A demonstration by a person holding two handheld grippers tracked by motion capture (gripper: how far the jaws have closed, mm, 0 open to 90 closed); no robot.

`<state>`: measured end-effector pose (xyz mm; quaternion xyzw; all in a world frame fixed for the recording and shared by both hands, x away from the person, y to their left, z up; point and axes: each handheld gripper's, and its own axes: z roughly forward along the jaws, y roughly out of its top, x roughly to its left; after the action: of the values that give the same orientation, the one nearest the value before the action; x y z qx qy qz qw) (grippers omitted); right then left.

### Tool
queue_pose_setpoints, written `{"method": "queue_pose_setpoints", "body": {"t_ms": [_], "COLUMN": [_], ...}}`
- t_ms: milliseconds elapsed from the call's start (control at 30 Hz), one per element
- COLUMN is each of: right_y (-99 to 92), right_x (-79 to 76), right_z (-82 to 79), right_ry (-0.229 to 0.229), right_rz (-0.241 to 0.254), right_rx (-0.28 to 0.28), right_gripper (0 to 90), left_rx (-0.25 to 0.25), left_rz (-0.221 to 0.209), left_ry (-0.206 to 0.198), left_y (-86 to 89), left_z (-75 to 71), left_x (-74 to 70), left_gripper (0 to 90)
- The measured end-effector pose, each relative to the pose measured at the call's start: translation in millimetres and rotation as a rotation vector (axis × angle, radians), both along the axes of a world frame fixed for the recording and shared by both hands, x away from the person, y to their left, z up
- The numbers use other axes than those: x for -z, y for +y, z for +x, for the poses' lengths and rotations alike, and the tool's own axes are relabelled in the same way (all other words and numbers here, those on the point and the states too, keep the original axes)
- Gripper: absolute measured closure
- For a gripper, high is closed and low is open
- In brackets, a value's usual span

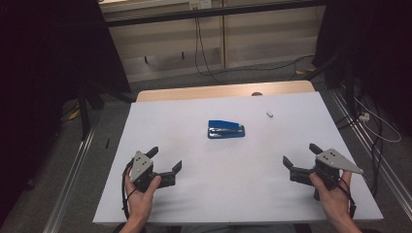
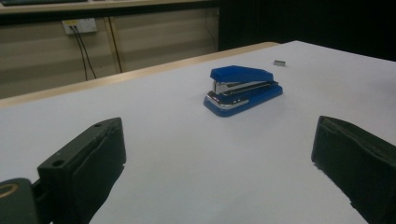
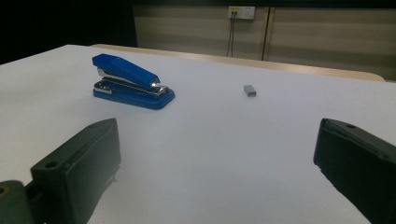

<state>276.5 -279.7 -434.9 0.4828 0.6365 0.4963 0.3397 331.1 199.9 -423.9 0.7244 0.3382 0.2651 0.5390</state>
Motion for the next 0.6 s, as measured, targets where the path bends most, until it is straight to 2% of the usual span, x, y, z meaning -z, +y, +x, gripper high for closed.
{"method": "queue_pose_setpoints", "body": {"t_ms": [100, 167, 400, 533, 600], "right_y": [-0.4, -1.1, -1.5, 0.9, 1.4], "right_x": [-0.2, 0.2, 0.2, 0.5, 1.2], "right_z": [0.0, 0.0, -0.7, 0.4, 3.0], "right_ry": [-0.002, 0.004, 0.002, 0.017, 0.022], "right_rz": [-0.005, -0.010, -0.018, -0.016, -0.001], "right_rx": [0.010, 0.015, 0.006, -0.024, -0.053], "right_gripper": [0.7, 0.7, 0.7, 1.5, 1.4], "left_rx": [-0.007, -0.043, -0.030, -0.021, -0.014], "left_rz": [0.002, 0.016, 0.002, 0.020, 0.013], "left_ry": [-0.001, -0.002, 0.039, 0.049, 0.099], "left_y": [-0.3, -0.1, -1.3, -3.0, -4.1], "left_z": [0.4, 1.7, 6.8, 9.5, 11.5], "left_x": [0.2, 1.1, 3.1, 4.4, 5.9], "left_gripper": [3.1, 2.9, 3.1, 4.1, 4.6]}}
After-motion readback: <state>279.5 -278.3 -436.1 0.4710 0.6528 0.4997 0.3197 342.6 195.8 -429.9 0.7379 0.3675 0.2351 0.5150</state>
